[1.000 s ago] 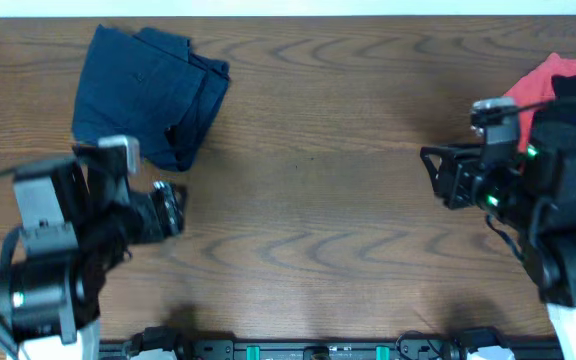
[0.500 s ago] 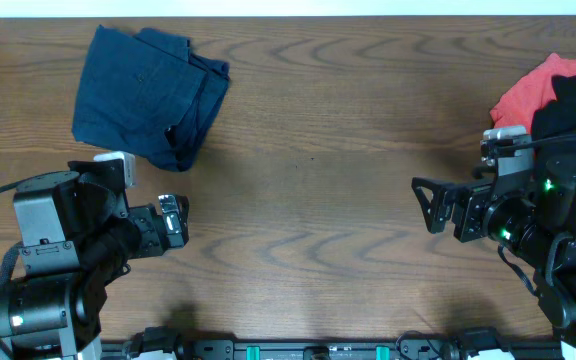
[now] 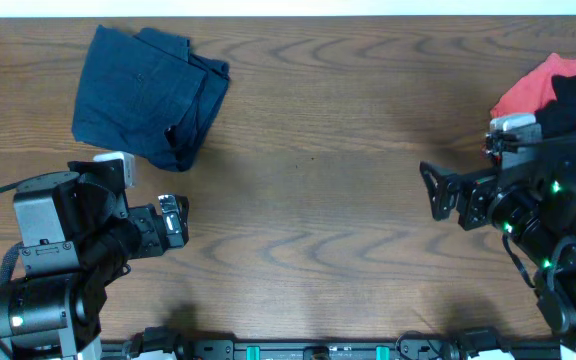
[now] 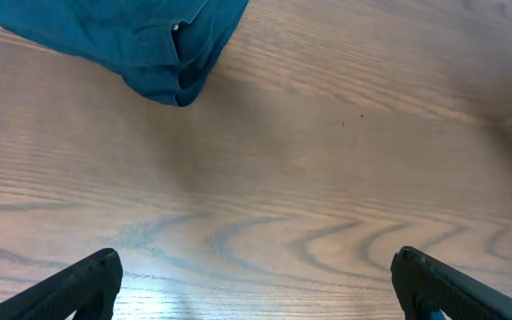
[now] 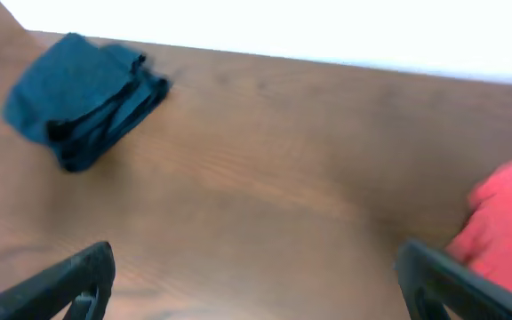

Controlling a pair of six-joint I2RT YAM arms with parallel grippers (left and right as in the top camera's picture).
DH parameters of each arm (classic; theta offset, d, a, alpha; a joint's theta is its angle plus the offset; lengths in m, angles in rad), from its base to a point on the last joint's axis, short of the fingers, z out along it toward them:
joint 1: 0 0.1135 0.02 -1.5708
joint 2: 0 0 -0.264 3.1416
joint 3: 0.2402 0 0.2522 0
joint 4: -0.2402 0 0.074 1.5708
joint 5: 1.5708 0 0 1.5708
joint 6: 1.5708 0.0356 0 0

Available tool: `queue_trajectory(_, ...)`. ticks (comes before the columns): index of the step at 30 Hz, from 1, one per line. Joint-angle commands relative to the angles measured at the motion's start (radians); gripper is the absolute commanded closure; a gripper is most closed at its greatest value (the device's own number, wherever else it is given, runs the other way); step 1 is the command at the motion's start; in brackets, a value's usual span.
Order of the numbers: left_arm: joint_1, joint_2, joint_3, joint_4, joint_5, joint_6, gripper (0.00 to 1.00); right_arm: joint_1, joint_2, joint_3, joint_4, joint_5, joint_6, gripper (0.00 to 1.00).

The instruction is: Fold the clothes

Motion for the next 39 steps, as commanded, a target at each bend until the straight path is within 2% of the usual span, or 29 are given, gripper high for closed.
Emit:
queue_trajectory(1, -0.002, -0.001, -0.005, 0.000, -0.006, -0.012, 0.02, 0.016, -0.083, -0.074, 0.085, 0.047, -0.207, 0.01)
queue_trajectory(8, -0.002, -0.001, -0.005, 0.000, -0.006, -0.012, 0.02, 0.000, -0.346, -0.483, 0.415, 0.026, -0.221, 0.01)
queue_trajectory(14, -0.002, -0.001, -0.005, 0.000, -0.006, -0.012, 0.02, 0.000, -0.557, -0.789, 0.562, 0.020, -0.222, 0.01)
queue_trajectory(18, -0.002, -0.001, -0.005, 0.000, -0.005, -0.012, 0.02, -0.013, -0.692, -0.932, 0.615, 0.019, -0.221, 0.01)
queue_trajectory(23, -0.002, -0.001, -0.005, 0.000, -0.005, -0.013, 0.02, -0.047, -0.845, -1.046, 0.645, 0.005, -0.177, 0.01)
queue_trajectory(30, -0.002, -0.001, -0.005, 0.000, -0.005, -0.012, 0.02, -0.079, -0.839, -1.141, 0.702, -0.053, -0.157, 0.01)
queue_trajectory(39, -0.002, -0.001, -0.005, 0.000, -0.006, -0.012, 0.02, -0.078, -0.838, -1.151, 0.735, -0.055, -0.150, 0.01)
